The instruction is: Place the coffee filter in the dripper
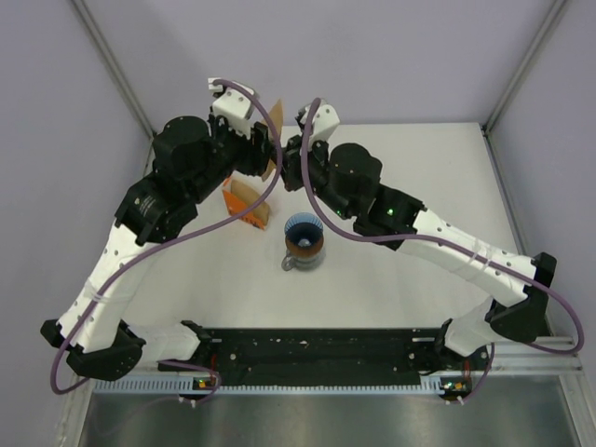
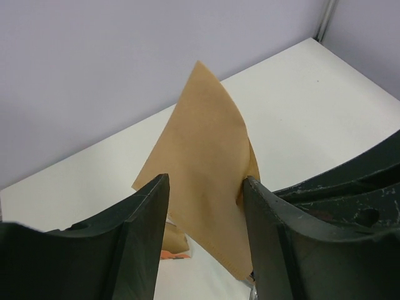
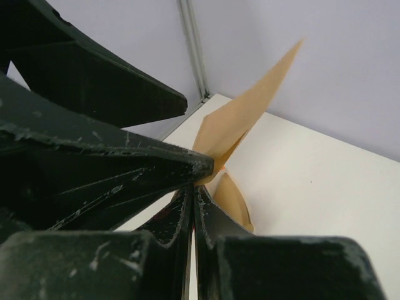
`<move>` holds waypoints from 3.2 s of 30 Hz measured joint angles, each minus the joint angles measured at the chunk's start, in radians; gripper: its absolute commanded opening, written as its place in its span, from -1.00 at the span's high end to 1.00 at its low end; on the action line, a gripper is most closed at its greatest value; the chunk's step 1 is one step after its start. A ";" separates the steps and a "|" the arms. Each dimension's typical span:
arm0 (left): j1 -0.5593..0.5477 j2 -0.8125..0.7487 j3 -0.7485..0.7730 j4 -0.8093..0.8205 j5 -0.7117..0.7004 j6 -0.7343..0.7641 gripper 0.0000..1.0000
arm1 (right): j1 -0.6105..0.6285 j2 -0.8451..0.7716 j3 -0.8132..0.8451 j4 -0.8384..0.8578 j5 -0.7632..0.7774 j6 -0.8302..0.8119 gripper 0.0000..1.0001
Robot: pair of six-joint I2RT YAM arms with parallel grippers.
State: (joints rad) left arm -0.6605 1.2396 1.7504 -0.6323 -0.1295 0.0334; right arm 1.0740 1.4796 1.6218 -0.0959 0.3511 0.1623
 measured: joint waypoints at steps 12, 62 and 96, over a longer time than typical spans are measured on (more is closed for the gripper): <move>-0.002 0.015 0.002 -0.055 -0.097 0.098 -0.01 | 0.013 0.003 0.003 0.004 0.005 -0.029 1.00; 0.004 -0.003 0.005 -0.076 -0.184 0.117 1.00 | 0.011 0.085 -0.018 0.191 0.237 -0.275 1.00; -0.006 -0.006 -0.005 -0.078 -0.047 0.182 0.30 | -0.071 0.056 -0.056 0.185 -0.045 -0.139 1.00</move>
State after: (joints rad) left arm -0.6662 1.2339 1.7458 -0.7101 -0.1761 0.2157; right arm 1.0027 1.5352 1.5658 0.0895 0.3065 0.0235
